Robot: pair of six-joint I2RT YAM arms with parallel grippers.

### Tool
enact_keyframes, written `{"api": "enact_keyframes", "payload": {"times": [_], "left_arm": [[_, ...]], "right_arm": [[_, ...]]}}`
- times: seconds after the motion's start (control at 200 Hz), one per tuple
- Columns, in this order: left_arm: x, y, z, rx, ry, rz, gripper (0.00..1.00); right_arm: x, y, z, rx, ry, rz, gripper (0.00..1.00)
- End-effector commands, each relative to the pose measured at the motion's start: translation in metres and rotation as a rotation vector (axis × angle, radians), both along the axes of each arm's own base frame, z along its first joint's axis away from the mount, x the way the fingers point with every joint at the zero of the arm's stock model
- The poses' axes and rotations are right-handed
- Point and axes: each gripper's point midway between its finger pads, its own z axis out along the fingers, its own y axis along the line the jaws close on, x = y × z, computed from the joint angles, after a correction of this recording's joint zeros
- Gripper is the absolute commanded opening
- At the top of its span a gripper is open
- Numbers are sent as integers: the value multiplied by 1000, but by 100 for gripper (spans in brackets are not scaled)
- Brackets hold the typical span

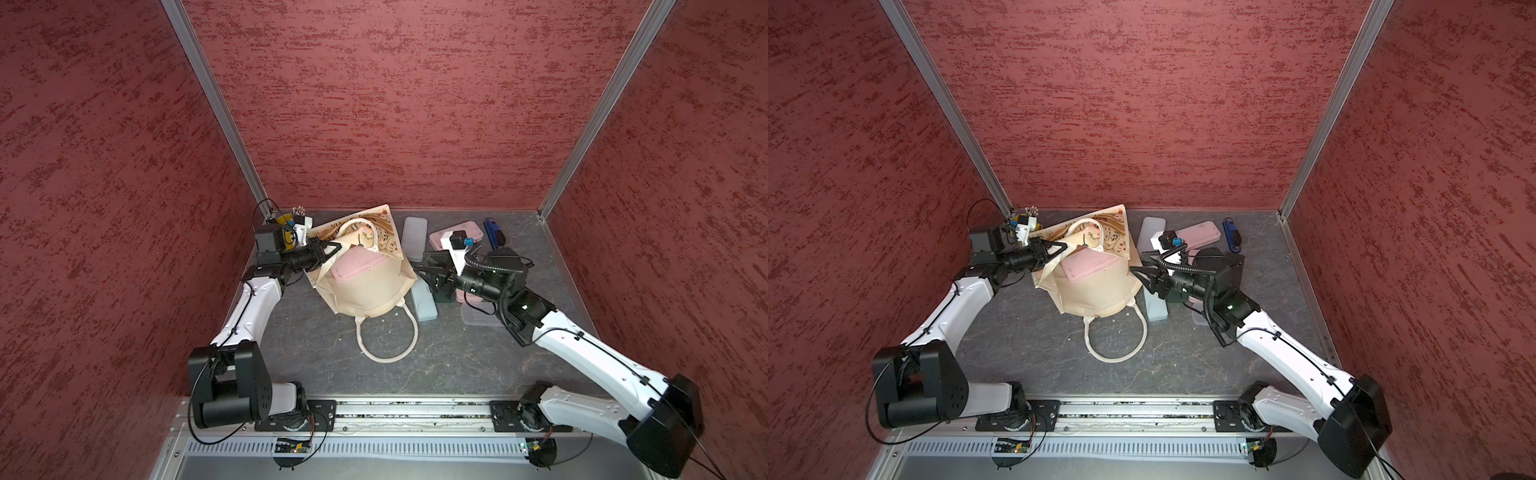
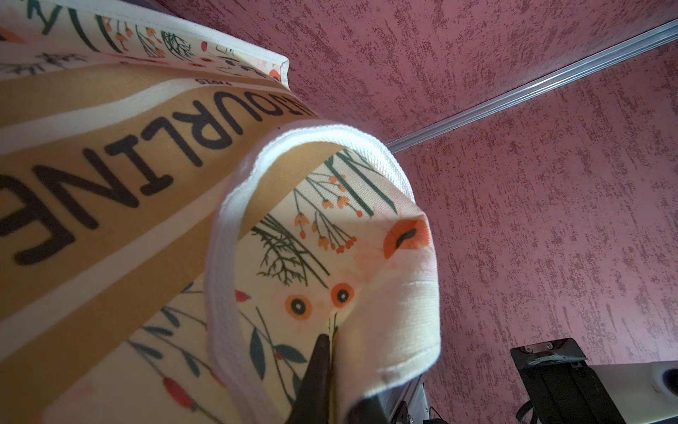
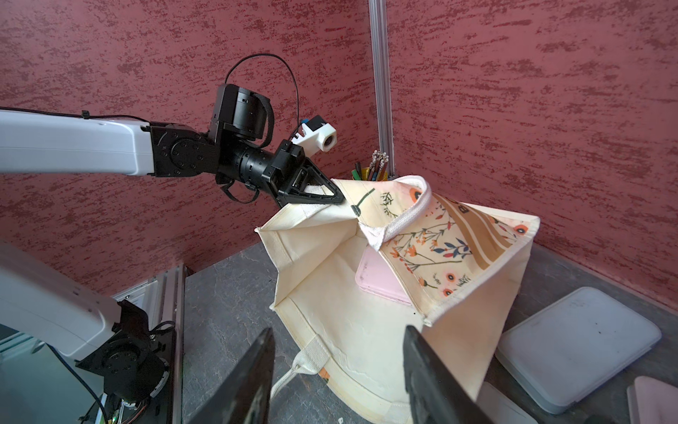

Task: Take out the pencil case from the canvas bag
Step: Place the pencil case at the center of the board, then pick up the pencil case from the canvas bag.

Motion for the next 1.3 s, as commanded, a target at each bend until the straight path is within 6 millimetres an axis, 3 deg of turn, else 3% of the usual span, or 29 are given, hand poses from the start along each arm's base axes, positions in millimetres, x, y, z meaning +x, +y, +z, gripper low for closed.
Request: {"api": "enact_keyframes", "payload": {"times": [0.0,0.316,0.616,0.716,0.767,1.042,1.293], "left_arm": [[-2,-2,0,-19,-1,-15,3],[-2,-4,1,-20,-3,-20,3],[-3,-5,0,-21,1,-21,3],[-3,-5,-1,-22,6,-22,3],[-2,-5,-1,-22,7,-22,3],[-3,-5,1,-20,0,-24,3],[-4,-5,4,-23,-7,-25,3]], "right_arm": [[-3,9,2,-27,-49,14,56],[-16,44,-18,-136,-74,57,57],[-28,92,-65,-283,-36,146,58],[-16,101,-81,-315,12,90,59],[-6,107,-100,-331,77,54,59],[13,136,-137,-174,392,-23,59],[48,136,-163,23,607,-248,58]]}}
